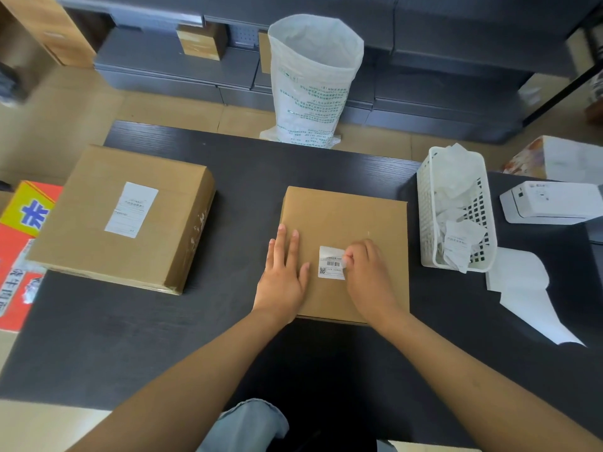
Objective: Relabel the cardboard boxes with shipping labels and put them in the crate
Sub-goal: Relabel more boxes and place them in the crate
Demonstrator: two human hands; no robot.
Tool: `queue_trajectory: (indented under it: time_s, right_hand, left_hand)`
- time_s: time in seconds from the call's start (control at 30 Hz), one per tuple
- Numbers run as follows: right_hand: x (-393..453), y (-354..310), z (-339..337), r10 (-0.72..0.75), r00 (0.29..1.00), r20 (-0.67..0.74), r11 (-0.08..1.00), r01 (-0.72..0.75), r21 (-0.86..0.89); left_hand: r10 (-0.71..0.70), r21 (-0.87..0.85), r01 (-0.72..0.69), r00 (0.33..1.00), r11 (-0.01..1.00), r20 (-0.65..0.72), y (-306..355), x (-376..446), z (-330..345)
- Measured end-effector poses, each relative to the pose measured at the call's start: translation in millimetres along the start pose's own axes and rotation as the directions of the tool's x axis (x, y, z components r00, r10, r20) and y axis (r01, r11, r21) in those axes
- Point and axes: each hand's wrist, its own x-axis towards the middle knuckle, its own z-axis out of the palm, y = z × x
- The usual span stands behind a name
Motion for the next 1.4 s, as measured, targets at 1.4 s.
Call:
queue_trajectory:
  time_s: [1.4]
  right_hand:
    - [-77,43,-59,0.466,0.841,-0.277,0.856,-0.349,0.381]
  left_hand:
    - [0.212,0.515,-0.241,0.970,0.823,0.115,27,10,-23]
